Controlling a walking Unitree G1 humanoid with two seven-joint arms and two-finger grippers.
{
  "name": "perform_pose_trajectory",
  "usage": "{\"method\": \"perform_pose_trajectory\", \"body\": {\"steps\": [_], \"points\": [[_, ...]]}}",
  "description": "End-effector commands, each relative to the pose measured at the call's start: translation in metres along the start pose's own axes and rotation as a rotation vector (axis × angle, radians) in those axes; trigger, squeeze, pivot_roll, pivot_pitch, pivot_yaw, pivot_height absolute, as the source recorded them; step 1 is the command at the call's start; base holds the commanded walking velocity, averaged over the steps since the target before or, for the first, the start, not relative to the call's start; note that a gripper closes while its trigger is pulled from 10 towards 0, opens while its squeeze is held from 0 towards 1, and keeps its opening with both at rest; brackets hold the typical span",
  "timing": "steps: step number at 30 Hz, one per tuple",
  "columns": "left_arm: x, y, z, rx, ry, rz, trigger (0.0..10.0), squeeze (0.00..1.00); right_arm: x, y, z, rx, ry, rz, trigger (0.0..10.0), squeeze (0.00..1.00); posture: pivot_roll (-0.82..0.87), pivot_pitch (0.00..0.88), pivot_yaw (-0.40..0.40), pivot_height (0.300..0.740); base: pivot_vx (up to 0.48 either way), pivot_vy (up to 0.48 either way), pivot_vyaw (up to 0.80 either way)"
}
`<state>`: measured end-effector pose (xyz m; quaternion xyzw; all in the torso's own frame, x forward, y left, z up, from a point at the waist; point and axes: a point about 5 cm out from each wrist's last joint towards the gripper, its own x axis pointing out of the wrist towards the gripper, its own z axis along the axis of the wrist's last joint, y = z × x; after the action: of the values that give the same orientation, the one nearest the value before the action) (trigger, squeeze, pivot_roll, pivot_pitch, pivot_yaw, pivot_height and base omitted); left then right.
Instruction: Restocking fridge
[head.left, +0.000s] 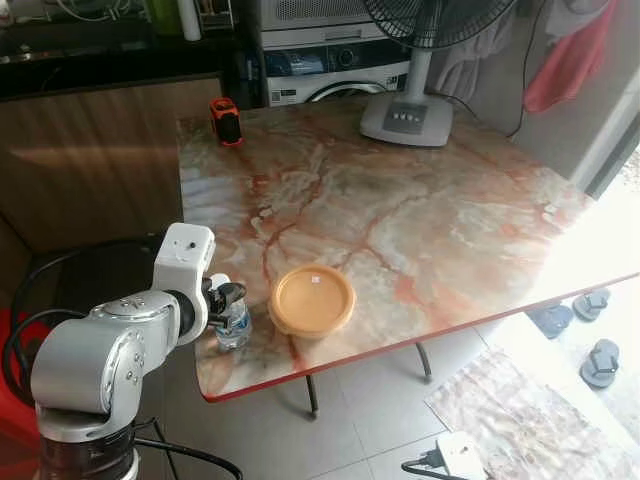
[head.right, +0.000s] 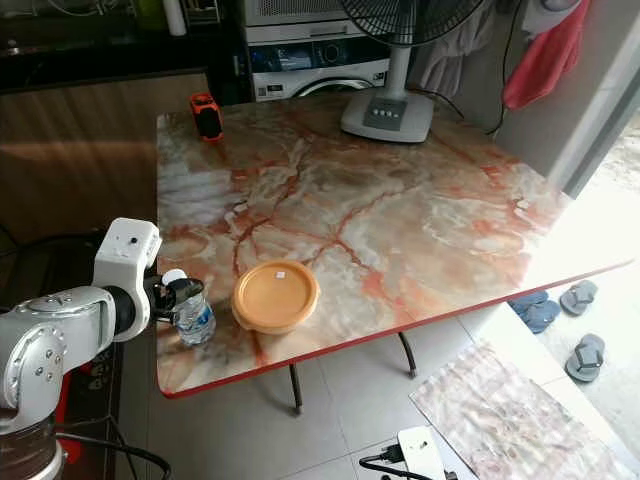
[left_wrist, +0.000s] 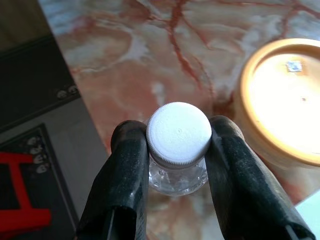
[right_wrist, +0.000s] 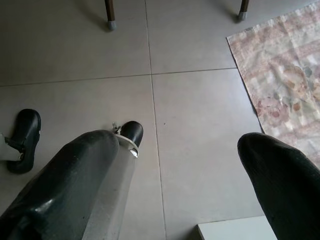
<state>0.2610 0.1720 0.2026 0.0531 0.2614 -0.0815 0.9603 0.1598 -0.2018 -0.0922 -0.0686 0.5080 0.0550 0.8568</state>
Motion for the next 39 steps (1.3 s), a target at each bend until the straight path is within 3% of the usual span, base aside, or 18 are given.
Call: {"method": "perform_pose_trajectory", "body": {"steps": [1, 5, 6, 7, 8, 9, 10, 12, 16, 19, 20, 21, 25, 31, 33, 35, 37, 39], "points": [[-0.001, 0.008, 0.003, 0.002, -0.02, 0.055, 0.0, 0.0, 0.0, -0.002, 0.0, -0.009, 0.004, -0.002, 10.0, 0.0, 0.12, 0.0, -0.036, 0.74, 0.0, 0.0, 0.0], [-0.003, 0.017, 0.021, 0.06, -0.167, 0.151, 0.0, 0.0, 0.0, -0.002, 0.001, -0.012, 0.003, 0.001, 10.0, 0.0, 0.13, 0.0, -0.036, 0.74, 0.0, 0.0, 0.0], [-0.003, 0.016, 0.025, 0.062, -0.202, 0.155, 1.6, 0.0, 0.0, -0.001, 0.001, -0.013, 0.003, 0.002, 10.0, 0.0, 0.12, 0.0, -0.035, 0.74, 0.0, 0.0, 0.0], [-0.003, 0.016, 0.025, 0.062, -0.202, 0.155, 1.6, 0.0, 0.0, -0.001, 0.001, -0.013, 0.003, 0.002, 10.0, 0.0, 0.12, 0.0, -0.035, 0.74, 0.0, 0.0, 0.0], [-0.004, 0.016, 0.03, 0.07, -0.254, 0.16, 10.0, 0.0, 0.0, -0.001, 0.001, -0.015, 0.001, 0.003, 10.0, 0.0, 0.12, 0.0, -0.036, 0.74, 0.0, 0.0, 0.0], [-0.004, 0.015, 0.036, 0.057, -0.327, 0.169, 10.0, 0.0, 0.0, -0.001, 0.001, -0.017, -0.001, 0.005, 10.0, 0.0, 0.12, 0.0, -0.037, 0.74, 0.0, 0.0, 0.0], [-0.004, 0.015, 0.036, 0.057, -0.327, 0.169, 10.0, 0.0, 0.0, -0.001, 0.001, -0.017, -0.001, 0.005, 10.0, 0.0, 0.12, 0.0, -0.037, 0.74, 0.0, 0.0, 0.0], [-0.008, 0.013, 0.047, 0.063, -0.481, 0.183, 10.0, 0.0, 0.0, -0.001, 0.002, -0.017, -0.004, 0.004, 10.0, 0.0, 0.12, 0.0, -0.036, 0.74, 0.0, 0.0, 0.0], [-0.009, 0.016, 0.048, 0.076, -0.559, 0.259, 10.0, 0.0, 0.0, -0.001, 0.003, 0.008, -0.014, -0.006, 10.0, 0.0, 0.11, 0.0, -0.035, 0.74, 0.0, 0.0, 0.0], [-0.009, 0.017, 0.047, 0.143, -0.623, 0.335, 10.0, 0.0, 0.0, -0.001, 0.003, 0.022, -0.022, -0.009, 10.0, 0.0, 0.11, 0.0, -0.034, 0.74, 0.0, 0.0, 0.0], [-0.008, 0.016, 0.045, 0.219, -0.648, 0.382, 10.0, 0.0, 0.0, -0.001, 0.004, 0.026, -0.024, -0.01, 10.0, 0.0, 0.12, 0.0, -0.033, 0.74, 0.0, 0.0, 0.0], [-0.004, 0.013, 0.038, 0.311, -0.672, 0.414, 10.0, 0.0, 0.0, -0.001, 0.004, 0.037, -0.026, -0.016, 10.0, 0.0, 0.12, 0.0, -0.033, 0.74, 0.0, 0.0, 0.0], [-0.002, 0.009, 0.023, 0.296, -0.731, 0.446, 10.0, 0.0, 0.0, 0.0, 0.004, 0.065, -0.036, -0.027, 10.0, 0.0, 0.12, 0.0, -0.029, 0.74, 0.0, 0.0, 0.0], [-0.004, 0.004, -0.015, 0.379, -0.827, 0.493, 10.0, 0.0, 0.0, 0.0, 0.004, 0.088, -0.049, -0.04, 10.0, 0.0, 0.12, 0.0, -0.028, 0.74, 0.0, 0.0, 0.0], [-0.008, 0.003, -0.025, 0.449, -0.866, 0.466, 10.0, 0.0, 0.0, 0.0, 0.004, 0.085, -0.052, -0.041, 10.0, 0.0, 0.12, 0.0, -0.03, 0.74, 0.0, 0.0, 0.0], [-0.008, 0.003, -0.029, 0.467, -0.873, 0.457, 10.0, 0.0, 0.0, 0.0, 0.004, 0.079, -0.051, -0.039, 10.0, 0.0, 0.12, 0.0, -0.03, 0.74, 0.0, 0.0, 0.0], [-0.003, 0.005, -0.047, 0.58, -0.831, 0.419, 10.0, 0.0, 0.0, 0.001, 0.004, 0.089, -0.056, -0.045, 10.0, 0.0, 0.12, 0.0, -0.028, 0.74, 0.0, 0.0, 0.0], [-0.001, 0.01, -0.055, 0.554, -0.812, 0.447, 10.0, 0.0, 0.0, 0.001, 0.004, 0.106, -0.063, -0.049, 10.0, 0.0, 0.12, 0.0, -0.026, 0.74, 0.0, 0.0, 0.0]]}}
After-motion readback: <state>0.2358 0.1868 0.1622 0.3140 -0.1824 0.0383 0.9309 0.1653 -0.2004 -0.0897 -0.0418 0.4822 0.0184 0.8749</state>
